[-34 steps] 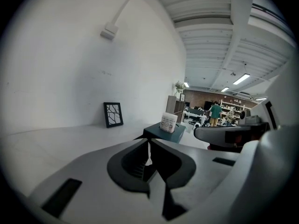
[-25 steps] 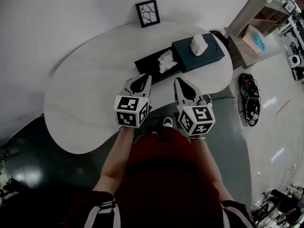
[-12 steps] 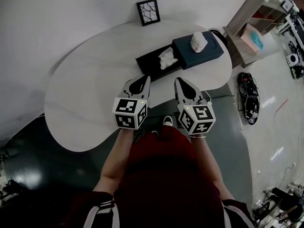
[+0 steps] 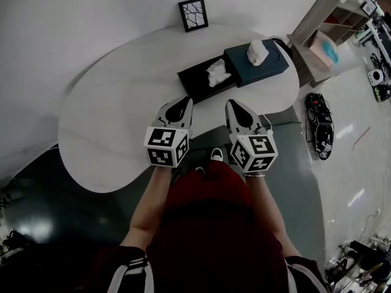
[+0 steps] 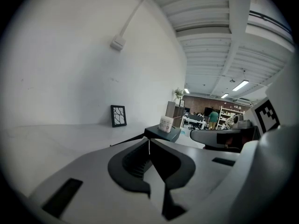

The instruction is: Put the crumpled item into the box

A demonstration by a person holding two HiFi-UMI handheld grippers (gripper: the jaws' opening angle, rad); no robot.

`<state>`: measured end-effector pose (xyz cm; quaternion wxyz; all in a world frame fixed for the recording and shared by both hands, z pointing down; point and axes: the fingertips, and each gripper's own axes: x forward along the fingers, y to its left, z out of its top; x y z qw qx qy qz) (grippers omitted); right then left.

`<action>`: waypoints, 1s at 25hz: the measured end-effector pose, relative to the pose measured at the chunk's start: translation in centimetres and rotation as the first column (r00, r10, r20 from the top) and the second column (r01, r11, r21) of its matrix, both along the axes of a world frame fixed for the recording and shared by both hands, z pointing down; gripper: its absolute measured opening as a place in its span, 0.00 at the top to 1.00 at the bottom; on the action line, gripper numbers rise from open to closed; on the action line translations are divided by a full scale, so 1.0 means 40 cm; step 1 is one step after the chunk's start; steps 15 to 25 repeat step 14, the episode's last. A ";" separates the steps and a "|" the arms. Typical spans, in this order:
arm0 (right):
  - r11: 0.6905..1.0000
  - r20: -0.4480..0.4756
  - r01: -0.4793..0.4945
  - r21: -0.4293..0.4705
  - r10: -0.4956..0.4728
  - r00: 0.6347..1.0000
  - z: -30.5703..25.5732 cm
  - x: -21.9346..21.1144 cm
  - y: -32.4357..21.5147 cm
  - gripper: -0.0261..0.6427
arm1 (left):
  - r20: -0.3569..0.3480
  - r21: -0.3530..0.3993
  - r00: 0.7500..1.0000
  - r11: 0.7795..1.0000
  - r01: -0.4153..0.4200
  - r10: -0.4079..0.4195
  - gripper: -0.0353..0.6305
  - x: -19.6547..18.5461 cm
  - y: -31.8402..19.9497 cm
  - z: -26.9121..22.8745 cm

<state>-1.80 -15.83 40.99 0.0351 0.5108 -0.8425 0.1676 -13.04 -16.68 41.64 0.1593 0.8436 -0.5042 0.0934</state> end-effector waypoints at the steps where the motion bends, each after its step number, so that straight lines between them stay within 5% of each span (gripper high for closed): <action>1: 1.000 0.000 0.000 0.002 0.000 1.000 -0.001 -0.001 0.001 0.94 | 0.001 0.001 1.000 1.000 0.000 0.000 0.91 -0.002 0.002 0.001; 25: 1.000 0.007 0.006 0.013 -0.006 1.000 -0.005 -0.015 0.028 0.94 | -0.009 0.008 1.000 1.000 -0.002 0.002 0.91 -0.017 0.030 -0.004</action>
